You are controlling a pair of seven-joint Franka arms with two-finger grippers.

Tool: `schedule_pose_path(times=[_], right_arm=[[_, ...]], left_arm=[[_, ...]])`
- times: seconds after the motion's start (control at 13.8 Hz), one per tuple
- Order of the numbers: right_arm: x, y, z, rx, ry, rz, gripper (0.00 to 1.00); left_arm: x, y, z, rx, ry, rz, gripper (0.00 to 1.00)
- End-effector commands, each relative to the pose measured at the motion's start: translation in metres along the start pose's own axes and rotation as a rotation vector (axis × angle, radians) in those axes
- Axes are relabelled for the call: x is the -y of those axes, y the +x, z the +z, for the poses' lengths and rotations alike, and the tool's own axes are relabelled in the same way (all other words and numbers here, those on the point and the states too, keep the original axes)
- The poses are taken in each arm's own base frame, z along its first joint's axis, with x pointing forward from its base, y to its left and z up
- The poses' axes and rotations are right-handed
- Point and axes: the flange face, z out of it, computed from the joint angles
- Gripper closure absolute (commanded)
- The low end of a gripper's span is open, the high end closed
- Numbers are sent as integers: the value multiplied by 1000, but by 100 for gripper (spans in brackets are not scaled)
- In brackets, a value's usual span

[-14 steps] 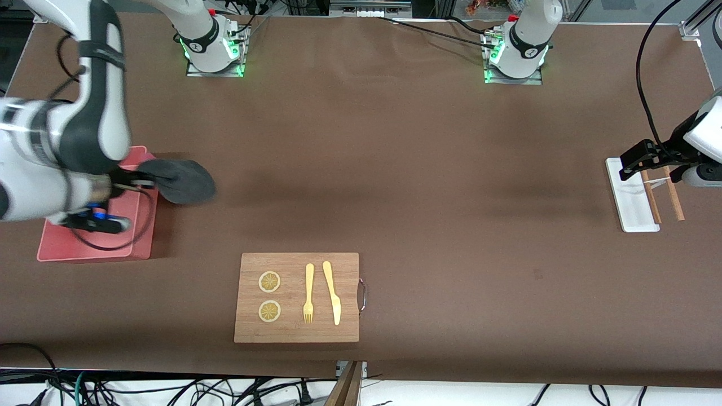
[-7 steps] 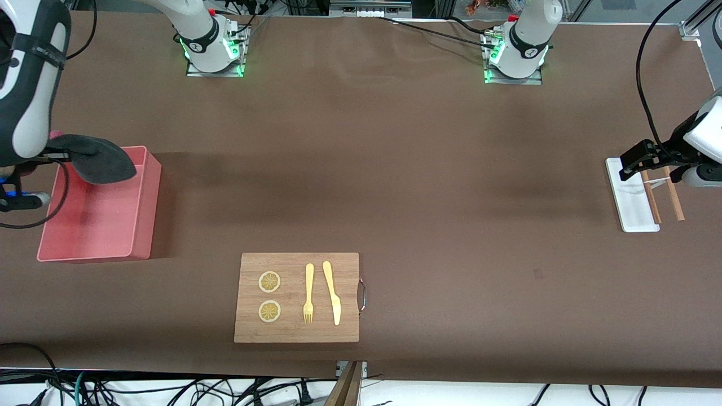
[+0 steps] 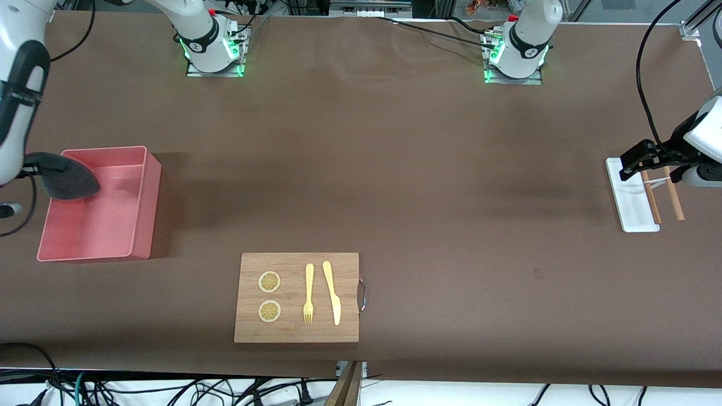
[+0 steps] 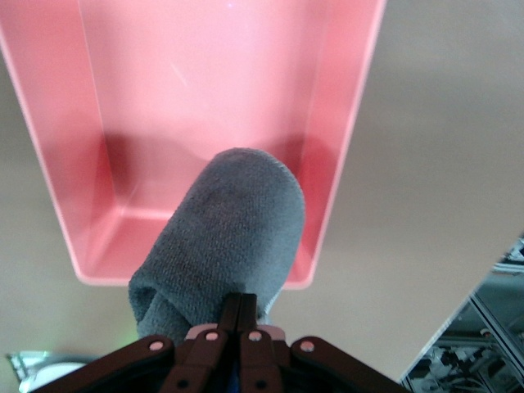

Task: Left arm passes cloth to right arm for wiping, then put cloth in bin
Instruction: 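Carry the cloth into the pink bin with the right gripper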

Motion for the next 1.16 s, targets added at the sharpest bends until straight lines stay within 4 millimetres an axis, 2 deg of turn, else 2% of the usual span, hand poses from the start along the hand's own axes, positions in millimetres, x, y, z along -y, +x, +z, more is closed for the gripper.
schedule_pose_path(times=[0.0,0.15,0.29,0.36,0.44,0.51,0.87,1.09], right_arm=[[18,25,25,-13,41,-24,100],[24,38,36,-34,50,-25,100],[27,50,59,-39,79,-19,100],[27,55,68,-40,85,-14,85],[28,58,72,-46,92,-11,35],[27,59,74,-51,101,-8,0],[31,58,62,-80,132,-13,0],[40,49,20,-109,161,-34,0]], left_arm=[[0,5,-5,6,26,9,0],[0,5,-5,6,26,9,0],[0,5,-5,6,26,9,0],[0,5,-6,4,26,9,0],[0,5,-6,4,26,9,0],[0,5,-5,6,26,9,0],[0,5,-6,4,26,9,0],[1,6,-7,2,27,4,0]])
